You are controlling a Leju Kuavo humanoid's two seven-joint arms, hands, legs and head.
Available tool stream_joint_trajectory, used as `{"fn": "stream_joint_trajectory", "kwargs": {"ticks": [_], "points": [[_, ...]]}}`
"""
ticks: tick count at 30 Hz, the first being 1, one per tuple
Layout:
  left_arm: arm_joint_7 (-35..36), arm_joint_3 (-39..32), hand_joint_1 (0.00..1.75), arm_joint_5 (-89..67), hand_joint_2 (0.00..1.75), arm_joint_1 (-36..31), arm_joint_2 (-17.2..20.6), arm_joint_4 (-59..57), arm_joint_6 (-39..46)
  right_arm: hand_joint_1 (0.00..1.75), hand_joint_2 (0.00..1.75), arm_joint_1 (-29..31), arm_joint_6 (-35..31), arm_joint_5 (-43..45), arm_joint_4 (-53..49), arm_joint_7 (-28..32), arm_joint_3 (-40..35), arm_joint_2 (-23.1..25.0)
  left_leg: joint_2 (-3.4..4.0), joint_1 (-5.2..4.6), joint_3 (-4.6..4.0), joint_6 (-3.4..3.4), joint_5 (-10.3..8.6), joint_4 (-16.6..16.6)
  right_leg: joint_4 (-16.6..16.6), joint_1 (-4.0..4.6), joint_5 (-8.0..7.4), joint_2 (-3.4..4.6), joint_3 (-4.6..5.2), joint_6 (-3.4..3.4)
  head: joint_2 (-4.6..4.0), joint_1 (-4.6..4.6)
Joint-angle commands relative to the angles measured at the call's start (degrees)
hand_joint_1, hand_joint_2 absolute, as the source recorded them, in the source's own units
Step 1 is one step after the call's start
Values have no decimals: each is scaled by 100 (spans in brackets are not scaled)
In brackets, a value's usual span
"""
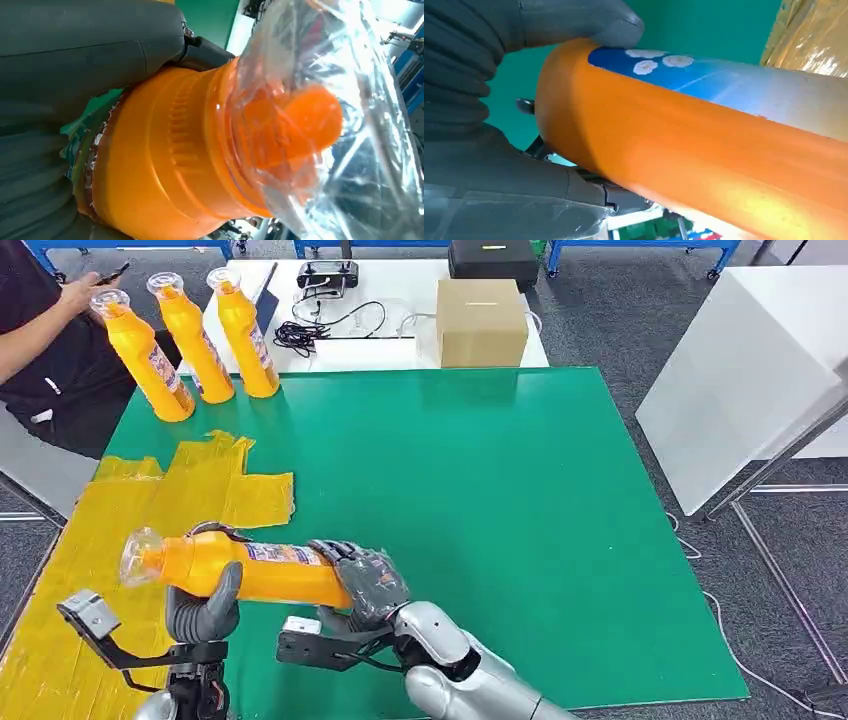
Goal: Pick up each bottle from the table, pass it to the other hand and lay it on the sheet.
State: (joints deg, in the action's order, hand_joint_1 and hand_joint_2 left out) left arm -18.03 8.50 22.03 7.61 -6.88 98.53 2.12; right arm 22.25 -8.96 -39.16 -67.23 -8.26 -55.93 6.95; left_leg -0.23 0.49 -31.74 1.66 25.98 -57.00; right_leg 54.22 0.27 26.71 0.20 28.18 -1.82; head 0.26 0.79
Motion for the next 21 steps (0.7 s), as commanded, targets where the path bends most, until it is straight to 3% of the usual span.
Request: {"fn": "stream_joint_trajectory", "kwargs": {"ticks": [1, 4, 8, 11, 21], "points": [[-177, -190, 175, -595, 175, -63, 31, -78, 302, 0, 0, -533, -568, -293, -779, 40, 525, -612, -19, 0, 10, -3, -2, 8, -11, -1, 4, -22, -18, -4, 0, 0], [-351, -381, 175, -1115, 175, -40, 90, 21, 585, 0, 0, -945, -725, -389, -1505, 180, 847, -889, -17, 0, -3, -1, 0, 1, -5, -1, 3, -18, -6, -4, 0, 0], [-770, -701, 175, -2723, 175, -24, 208, 202, 1567, 0, 0, -1948, -1121, -541, -2759, 571, 1532, -1192, -24, -2, -6, -3, -1, 2, -4, -3, 6, -26, -4, -2, 0, 0], [-800, -1002, 175, -3899, 175, 33, 257, 240, 2113, 0, 0, -2545, -1270, -657, -3436, 772, 1943, -1181, -23, -2, -9, -3, 1, 0, -3, -2, 6, -24, 1, -1, 0, 0], [-817, -1024, 175, -3925, 175, 30, 219, 204, 2113, 0, 0, -2550, -1239, -692, -3436, 780, 1953, -1128, -6, 0, -10, -4, 0, 2, -3, 0, 0, -13, 7, -1, 0, 0]]}}
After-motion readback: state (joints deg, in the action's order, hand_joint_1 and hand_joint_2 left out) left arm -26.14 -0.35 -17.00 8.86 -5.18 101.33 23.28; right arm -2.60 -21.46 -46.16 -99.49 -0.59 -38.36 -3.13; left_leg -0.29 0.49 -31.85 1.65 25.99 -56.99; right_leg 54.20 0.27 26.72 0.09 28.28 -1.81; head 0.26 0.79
